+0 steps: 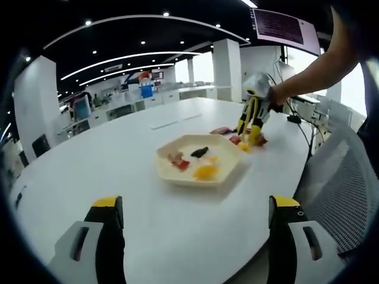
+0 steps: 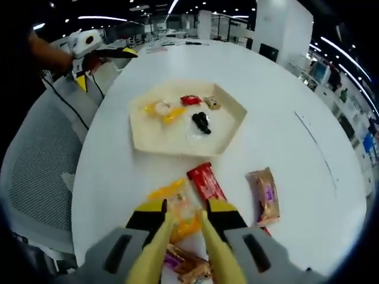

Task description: Place the target food into the container with the food tongs after gripping and lifting it, then release it inside without dropping or visibly crushing the food.

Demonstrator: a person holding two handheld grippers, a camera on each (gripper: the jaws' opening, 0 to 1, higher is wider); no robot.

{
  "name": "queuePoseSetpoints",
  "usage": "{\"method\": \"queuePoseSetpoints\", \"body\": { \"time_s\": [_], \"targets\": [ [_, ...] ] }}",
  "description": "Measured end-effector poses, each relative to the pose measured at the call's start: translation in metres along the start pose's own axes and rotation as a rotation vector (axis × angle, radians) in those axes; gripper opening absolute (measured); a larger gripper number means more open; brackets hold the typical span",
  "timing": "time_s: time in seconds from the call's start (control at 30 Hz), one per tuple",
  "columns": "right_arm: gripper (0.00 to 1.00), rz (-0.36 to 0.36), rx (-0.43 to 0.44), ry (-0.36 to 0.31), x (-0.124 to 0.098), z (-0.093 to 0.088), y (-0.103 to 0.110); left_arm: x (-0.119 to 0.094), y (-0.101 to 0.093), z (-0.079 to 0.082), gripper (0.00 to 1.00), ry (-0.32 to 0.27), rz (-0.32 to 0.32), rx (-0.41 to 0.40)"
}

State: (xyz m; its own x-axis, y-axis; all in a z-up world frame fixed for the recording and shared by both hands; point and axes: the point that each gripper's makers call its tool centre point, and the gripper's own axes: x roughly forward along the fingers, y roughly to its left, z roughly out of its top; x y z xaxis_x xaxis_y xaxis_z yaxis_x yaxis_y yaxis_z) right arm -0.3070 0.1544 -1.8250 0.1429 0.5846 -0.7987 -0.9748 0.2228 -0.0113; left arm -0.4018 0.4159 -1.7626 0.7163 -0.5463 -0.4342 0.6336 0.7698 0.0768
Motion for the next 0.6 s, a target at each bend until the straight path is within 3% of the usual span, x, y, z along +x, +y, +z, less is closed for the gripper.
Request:
{"method": "queuePoseSetpoints", "body": {
  "time_s": [0.1, 0.27, 0.6],
  "targets": [
    [0.2, 0.001, 0.075, -0.006, 0.0, 0.001, 0.001, 0.0, 0.001, 0.0, 0.99, -0.003, 0.003, -0.004],
    [0.2, -0.015, 0.068, -0.004, -0.003, 0.002, 0.0, -0.001, 0.001, 0.001, 0.99, -0.006, 0.004, -0.001],
    [0.19, -0.046, 0.135, -0.032, -0.017, 0.01, -0.008, -0.001, 0.002, 0.003, 0.98, -0.012, 0.01, -0.002]
  ]
}}
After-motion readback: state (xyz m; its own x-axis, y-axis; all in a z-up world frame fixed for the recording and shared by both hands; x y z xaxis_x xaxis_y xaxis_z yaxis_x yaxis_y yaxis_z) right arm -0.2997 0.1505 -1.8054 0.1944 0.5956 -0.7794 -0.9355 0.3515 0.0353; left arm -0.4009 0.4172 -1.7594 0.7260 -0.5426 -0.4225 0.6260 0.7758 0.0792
